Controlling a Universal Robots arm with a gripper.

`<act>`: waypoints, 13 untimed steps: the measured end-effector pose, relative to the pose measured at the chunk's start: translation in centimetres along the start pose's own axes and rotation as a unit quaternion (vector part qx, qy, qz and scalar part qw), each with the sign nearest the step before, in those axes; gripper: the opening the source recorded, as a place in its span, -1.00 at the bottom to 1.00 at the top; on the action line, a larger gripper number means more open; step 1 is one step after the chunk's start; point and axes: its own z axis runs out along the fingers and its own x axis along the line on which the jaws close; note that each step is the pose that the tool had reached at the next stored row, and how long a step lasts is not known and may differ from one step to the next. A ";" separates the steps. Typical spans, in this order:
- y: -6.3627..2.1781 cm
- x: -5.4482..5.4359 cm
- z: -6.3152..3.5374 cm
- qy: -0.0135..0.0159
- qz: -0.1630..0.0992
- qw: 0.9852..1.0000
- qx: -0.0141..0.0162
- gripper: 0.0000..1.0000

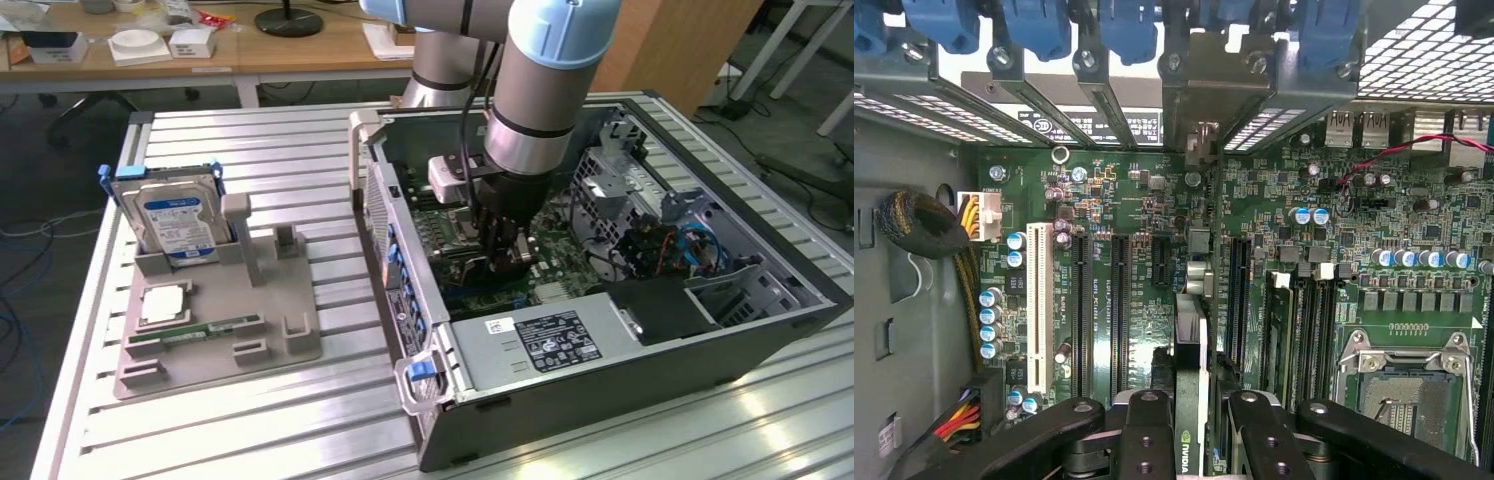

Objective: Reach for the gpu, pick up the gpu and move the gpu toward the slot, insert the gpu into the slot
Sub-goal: 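Insert the gpu into the slot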

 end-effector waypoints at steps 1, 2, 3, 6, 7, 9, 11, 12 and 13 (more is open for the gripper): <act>0.00 0.0 0.00 0.000 0.000 1.000 0.000 -0.48; 0.00 0.0 0.00 0.000 0.000 1.000 0.000 -0.48; 0.00 0.0 0.00 0.000 0.000 1.000 0.000 -0.48; 0.03 0.0 0.04 0.000 0.000 1.000 0.000 -0.48; 0.05 0.0 0.07 0.000 0.000 1.000 0.000 -0.48; 0.10 0.0 0.20 0.000 0.000 1.000 0.000 -0.48; 0.12 0.0 0.23 0.000 0.000 1.000 0.000 -0.48; 0.13 0.0 0.24 0.000 0.000 1.000 0.000 -0.48; 0.13 0.0 0.25 0.000 0.000 1.000 0.000 -0.48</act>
